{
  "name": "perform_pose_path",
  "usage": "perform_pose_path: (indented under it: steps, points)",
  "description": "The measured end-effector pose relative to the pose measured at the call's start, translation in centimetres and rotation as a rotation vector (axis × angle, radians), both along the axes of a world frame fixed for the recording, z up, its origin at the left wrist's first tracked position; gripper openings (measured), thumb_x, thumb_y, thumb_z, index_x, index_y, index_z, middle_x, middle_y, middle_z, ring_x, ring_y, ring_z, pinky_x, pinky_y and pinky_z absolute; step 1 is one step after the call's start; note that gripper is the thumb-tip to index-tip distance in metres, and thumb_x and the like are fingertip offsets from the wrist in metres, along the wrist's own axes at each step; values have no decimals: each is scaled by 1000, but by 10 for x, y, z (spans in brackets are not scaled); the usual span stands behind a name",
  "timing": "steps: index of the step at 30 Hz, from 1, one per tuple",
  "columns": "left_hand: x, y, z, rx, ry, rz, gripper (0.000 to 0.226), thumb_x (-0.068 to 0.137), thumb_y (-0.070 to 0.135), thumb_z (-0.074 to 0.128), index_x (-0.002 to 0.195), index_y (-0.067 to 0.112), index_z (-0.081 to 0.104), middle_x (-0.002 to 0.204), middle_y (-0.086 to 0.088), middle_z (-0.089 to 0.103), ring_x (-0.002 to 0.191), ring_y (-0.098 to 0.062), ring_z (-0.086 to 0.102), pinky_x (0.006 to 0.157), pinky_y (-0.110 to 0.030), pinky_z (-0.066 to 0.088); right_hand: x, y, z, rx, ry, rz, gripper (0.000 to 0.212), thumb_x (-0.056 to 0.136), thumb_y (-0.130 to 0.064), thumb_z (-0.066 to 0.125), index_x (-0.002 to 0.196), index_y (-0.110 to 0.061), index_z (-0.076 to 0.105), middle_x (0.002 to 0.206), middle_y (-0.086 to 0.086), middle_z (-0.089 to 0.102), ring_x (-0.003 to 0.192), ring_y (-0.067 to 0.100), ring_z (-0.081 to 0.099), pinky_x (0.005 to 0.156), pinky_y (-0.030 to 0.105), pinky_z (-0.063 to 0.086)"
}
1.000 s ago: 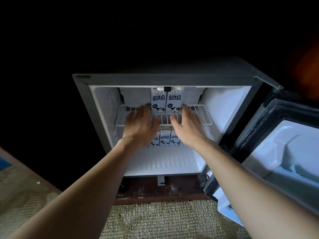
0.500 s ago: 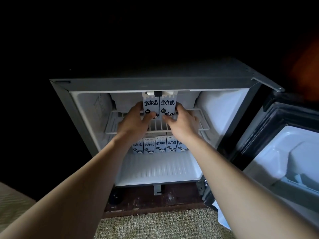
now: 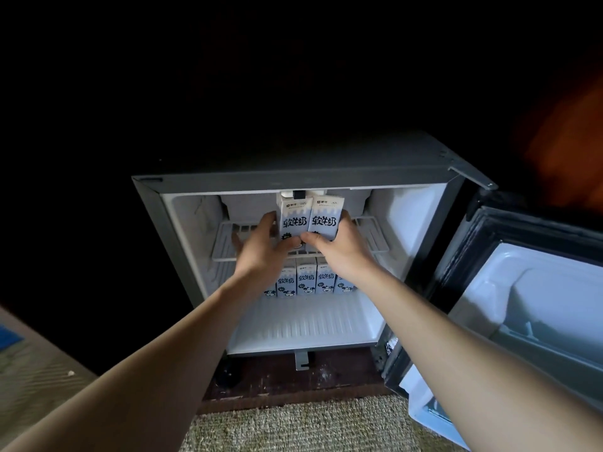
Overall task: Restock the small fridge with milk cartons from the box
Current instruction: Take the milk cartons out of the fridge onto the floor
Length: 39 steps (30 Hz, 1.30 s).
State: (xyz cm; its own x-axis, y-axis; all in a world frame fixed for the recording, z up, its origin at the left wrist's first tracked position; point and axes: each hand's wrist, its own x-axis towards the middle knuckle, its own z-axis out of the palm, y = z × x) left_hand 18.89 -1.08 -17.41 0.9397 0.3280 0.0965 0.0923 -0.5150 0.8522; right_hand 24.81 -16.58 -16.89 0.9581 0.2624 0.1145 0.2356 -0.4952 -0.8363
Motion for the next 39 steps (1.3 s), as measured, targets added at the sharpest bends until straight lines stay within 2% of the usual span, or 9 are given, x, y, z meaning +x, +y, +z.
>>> perform_pose_path:
  steps: [6, 11, 17, 22, 25, 27, 29, 32, 39]
  points:
    - [-32, -13, 18, -11, 6, -4, 28, 90, 31, 71, 109, 35, 51, 101, 17, 70, 91, -7, 68, 84, -41, 57, -18, -17, 0, -3, -30, 81, 63, 70, -54, 77, 124, -26, 61, 110, -17, 70, 101, 2, 66, 85, 31, 58]
    - [-75, -21, 35, 75, 67, -68, 23, 88, 39, 72, 105, 35, 57, 96, 17, 70, 75, 3, 65, 59, -17, 50, -65, -46, 15, -107, 38, 227, 39, 85, -37, 78, 121, -31, 65, 104, -18, 70, 95, 3, 66, 77, 25, 55]
    - [-139, -43, 67, 244, 191, -210, 39, 88, 35, 73, 114, 32, 43, 104, 10, 70, 88, -10, 68, 82, -40, 57, -143, -80, 54, -217, 19, 326, 49, 86, -32, 78, 130, -30, 57, 110, -15, 66, 91, -5, 63, 74, 19, 53]
    - [-195, -73, 96, 262, 129, -336, 44, 89, 26, 72, 110, 30, 33, 101, 4, 70, 85, -14, 69, 78, -44, 58, -213, -121, 94, -325, 74, 268, 52, 93, -40, 68, 134, -17, 47, 68, -8, 45, 41, -1, 41, 37, 13, 28]
    - [-223, -92, 118, 218, 49, -385, 34, 91, 35, 70, 108, 29, 41, 102, 7, 70, 86, -11, 69, 81, -45, 58, -247, -145, 117, -423, 46, 255, 101, 92, -52, 64, 159, -10, 1, 120, 16, 60, 79, 17, 66, 58, 23, 54]
    - [-239, -109, 133, 194, -18, -432, 28, 93, 43, 66, 107, 25, 51, 97, 10, 71, 84, -5, 68, 81, -40, 58, -264, -167, 129, -420, 76, 213, 103, 90, -57, 63, 159, -19, -4, 145, 20, 47, 70, 13, 64, 52, 24, 51]
    - [-252, -128, 148, 201, -72, -476, 25, 93, 46, 65, 103, 27, 53, 94, 13, 71, 84, 3, 67, 77, -27, 57, -277, -191, 137, -337, 45, 178, 84, 88, -61, 63, 150, -31, 14, 121, 20, 62, 56, 18, 58, 47, 35, 46]
    - [-269, -163, 170, 229, -157, -541, 23, 93, 43, 66, 96, 35, 44, 91, 15, 68, 86, 6, 64, 69, -14, 50, -298, -228, 158, -247, 19, 141, 56, 90, -55, 64, 127, -37, 27, 112, 7, 67, 89, 23, 69, 81, 49, 56]
    - [-275, -232, 204, 195, -291, -711, 48, 95, 34, 65, 131, 34, 32, 84, -4, 68, 72, -19, 65, 68, -40, 54, -333, -300, 191, -269, -22, -5, 52, 95, -54, 55, 132, -36, 23, 105, 7, 65, 74, 9, 69, 80, 35, 55]
